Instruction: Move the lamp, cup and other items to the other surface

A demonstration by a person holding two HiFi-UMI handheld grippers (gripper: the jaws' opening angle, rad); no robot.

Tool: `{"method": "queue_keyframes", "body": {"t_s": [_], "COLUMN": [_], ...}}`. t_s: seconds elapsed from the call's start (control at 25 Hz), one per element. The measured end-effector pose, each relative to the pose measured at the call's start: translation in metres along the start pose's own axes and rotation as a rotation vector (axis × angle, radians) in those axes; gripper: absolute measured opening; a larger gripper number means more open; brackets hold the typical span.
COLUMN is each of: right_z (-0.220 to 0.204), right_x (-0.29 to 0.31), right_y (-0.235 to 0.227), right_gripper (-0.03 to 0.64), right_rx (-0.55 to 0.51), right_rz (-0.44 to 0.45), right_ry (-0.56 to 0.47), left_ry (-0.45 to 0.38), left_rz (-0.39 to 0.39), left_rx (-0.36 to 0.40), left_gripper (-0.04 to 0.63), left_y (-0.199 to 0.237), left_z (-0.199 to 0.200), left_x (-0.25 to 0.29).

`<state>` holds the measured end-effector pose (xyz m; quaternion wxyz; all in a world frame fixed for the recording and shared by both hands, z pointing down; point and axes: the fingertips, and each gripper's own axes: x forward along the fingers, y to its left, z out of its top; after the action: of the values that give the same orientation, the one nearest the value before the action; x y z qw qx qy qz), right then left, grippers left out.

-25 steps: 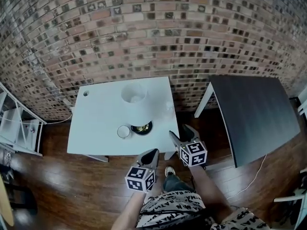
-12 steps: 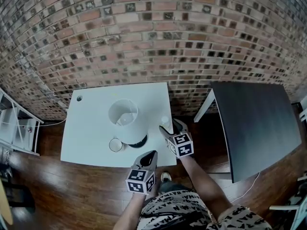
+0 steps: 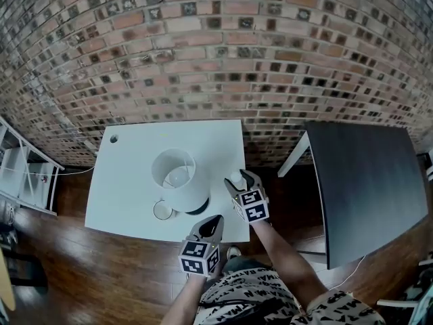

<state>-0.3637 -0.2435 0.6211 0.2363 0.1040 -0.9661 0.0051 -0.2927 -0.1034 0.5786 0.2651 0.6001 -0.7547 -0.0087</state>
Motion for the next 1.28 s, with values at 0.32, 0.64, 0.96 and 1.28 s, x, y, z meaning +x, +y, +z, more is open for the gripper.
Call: {"method": "queue_keyframes", "body": {"t_s": [0.32,0.64,0.96,1.28], "right_z": [0.0,0.01,-0.009,-0.054], "right_x": [-0.007,-0.061,-0.158,-0.279], "right_y": [0.001,0.009,0.035,0.048], "right_gripper": [0.216,0.216,0.216,0.216], "right_rx": [-0.029,-0.006,0.048,0.108], "right_rz": [-0.018,-0.069,-0.176,-0.338], "right_ry": [0.016,-0.008,-0.023,-0.011], "left_ry": [-0.004,-0.013,-0.017,0.01], "left_rz": [-0.003,-0.053,-0.155,-0.312], "left_rx": [0.01,0.054,0.136,0.198], "left_gripper": [0.003,0.003,0.003,0.003], "left_y": [-0.003,-0.022,-0.067,-0.14], "left_z": [0.001,-0.002,-0.017,-0.047], "left_x": [-0.006,-0.038,-0.086,-0.128]}}
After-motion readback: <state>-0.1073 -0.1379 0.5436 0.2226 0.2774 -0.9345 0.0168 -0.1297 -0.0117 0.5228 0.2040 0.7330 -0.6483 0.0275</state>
